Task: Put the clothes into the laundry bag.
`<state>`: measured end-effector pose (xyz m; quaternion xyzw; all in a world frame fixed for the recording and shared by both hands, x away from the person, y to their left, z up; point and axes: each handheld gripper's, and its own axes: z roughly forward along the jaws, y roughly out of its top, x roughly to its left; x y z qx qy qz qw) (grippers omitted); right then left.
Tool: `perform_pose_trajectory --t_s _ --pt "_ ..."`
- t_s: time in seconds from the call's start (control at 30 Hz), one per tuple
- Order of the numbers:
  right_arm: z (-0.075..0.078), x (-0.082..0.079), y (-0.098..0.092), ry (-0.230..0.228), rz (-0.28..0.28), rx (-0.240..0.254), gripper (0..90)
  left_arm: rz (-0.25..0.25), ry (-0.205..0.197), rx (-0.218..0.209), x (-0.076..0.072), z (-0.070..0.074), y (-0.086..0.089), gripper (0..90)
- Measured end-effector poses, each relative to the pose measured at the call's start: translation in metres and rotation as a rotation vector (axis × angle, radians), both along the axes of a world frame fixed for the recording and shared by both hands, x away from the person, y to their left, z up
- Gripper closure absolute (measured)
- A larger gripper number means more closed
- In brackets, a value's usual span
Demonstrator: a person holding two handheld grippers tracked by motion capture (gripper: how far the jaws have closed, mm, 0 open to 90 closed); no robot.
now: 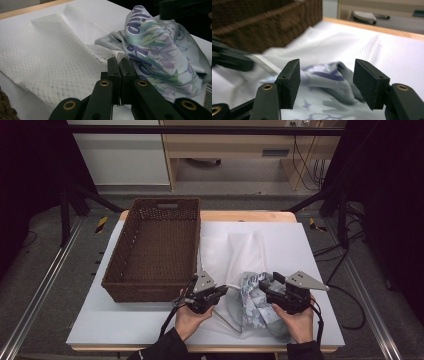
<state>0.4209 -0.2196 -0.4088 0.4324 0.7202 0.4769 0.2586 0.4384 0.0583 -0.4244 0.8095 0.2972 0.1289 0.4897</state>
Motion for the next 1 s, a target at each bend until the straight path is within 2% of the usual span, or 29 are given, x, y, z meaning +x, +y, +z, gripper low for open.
perform_pose_trajectory --t_s 0.07,0.13,0.2,0.27,0.37,0.4,0.5,0.53,0.6,0.67,0.73,0.77,0.8,0.83,0.87,0.93,1.0 --pt "-0.01 0.009 0.003 0.037 -0.002 -0.035 37.6 -0.002 0.003 0.002 0.001 -0.001 0.0 88.2" --pt "-0.021 0.016 0.006 0.077 0.005 -0.049 37.9 -0.004 0.006 0.004 0.001 -0.002 -0.002 88.2" --pt "-0.032 0.024 0.011 0.114 0.023 -0.064 42.3 -0.01 0.012 0.009 0.002 -0.003 -0.004 88.2" --pt "-0.04 0.03 0.015 0.13 0.046 -0.091 55.1 -0.012 0.014 0.018 0.002 -0.005 -0.004 88.2" --pt "-0.043 0.032 0.019 0.147 0.067 -0.107 84.4 -0.008 0.024 0.019 0.004 -0.007 -0.003 88.2" --pt "-0.042 0.032 0.017 0.148 0.066 -0.115 88.3 -0.004 0.028 0.02 0.005 -0.007 -0.003 88.2" --pt "-0.033 0.023 0.012 0.112 0.07 -0.062 89.9 0.006 0.038 0.015 0.008 -0.007 0.0 88.2" --pt "-0.027 0.018 0.01 0.078 0.089 -0.047 90.0 0.009 0.041 0.01 0.008 -0.006 0.001 88.2" --pt "-0.016 0.008 0.01 0.046 0.135 -0.01 90.0 0.012 0.047 -0.001 0.009 -0.005 0.001 88.2" --pt "-0.01 0.0 0.016 0.034 0.164 -0.03 89.6 0.011 0.043 0.005 0.008 -0.005 0.001 88.2" --pt "-0.006 -0.001 0.02 0.016 0.129 -0.066 85.4 0.009 0.043 0.008 0.007 -0.006 0.0 88.2" --pt "-0.005 0.001 0.019 0.003 0.095 -0.059 78.7 0.01 0.043 0.008 0.006 -0.006 0.0 88.2" --pt "-0.005 0.005 0.016 -0.005 0.058 -0.043 76.5 0.009 0.043 0.011 0.006 -0.005 0.0 88.2" --pt "-0.005 0.008 0.013 0.005 0.035 -0.036 74.8 0.008 0.042 0.013 0.006 -0.005 0.001 88.2" --pt "-0.006 0.012 0.011 0.012 0.017 -0.037 69.3 0.009 0.041 0.011 0.006 -0.005 0.001 88.1" --pt "-0.01 0.019 0.009 0.043 -0.006 -0.054 49.9 0.009 0.045 0.013 0.007 -0.006 0.001 88.2" --pt "-0.018 0.028 0.01 0.089 -0.003 -0.069 42.2 0.009 0.049 0.012 0.007 -0.006 0.001 88.2"
